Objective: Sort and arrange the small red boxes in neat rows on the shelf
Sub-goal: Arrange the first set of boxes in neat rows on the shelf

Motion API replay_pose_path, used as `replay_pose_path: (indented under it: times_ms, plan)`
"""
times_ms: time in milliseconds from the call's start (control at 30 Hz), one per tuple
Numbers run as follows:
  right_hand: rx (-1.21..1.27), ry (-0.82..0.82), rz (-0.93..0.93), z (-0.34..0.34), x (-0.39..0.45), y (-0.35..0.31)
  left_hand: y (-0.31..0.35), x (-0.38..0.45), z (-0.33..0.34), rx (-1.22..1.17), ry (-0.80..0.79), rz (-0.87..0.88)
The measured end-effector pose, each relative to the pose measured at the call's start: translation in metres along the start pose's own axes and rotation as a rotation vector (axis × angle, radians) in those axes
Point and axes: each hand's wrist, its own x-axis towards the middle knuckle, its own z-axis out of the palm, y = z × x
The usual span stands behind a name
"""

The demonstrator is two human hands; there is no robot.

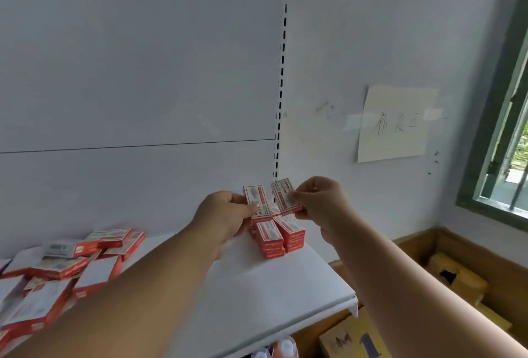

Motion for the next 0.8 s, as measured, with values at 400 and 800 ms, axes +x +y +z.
replay_pose_path:
  times_ms: [400, 800]
  plan:
    - [-0.583, -0.135, -0.052, 0.035, 0.1, 0.021, -0.01, 0.078, 0.011, 0.272, 0.115, -0.089]
    - [-0.72, -0.305, -0.49, 0.029, 0.099, 0.01, -0.013, 0.059, 0.025, 0.593, 0.406, 0.002]
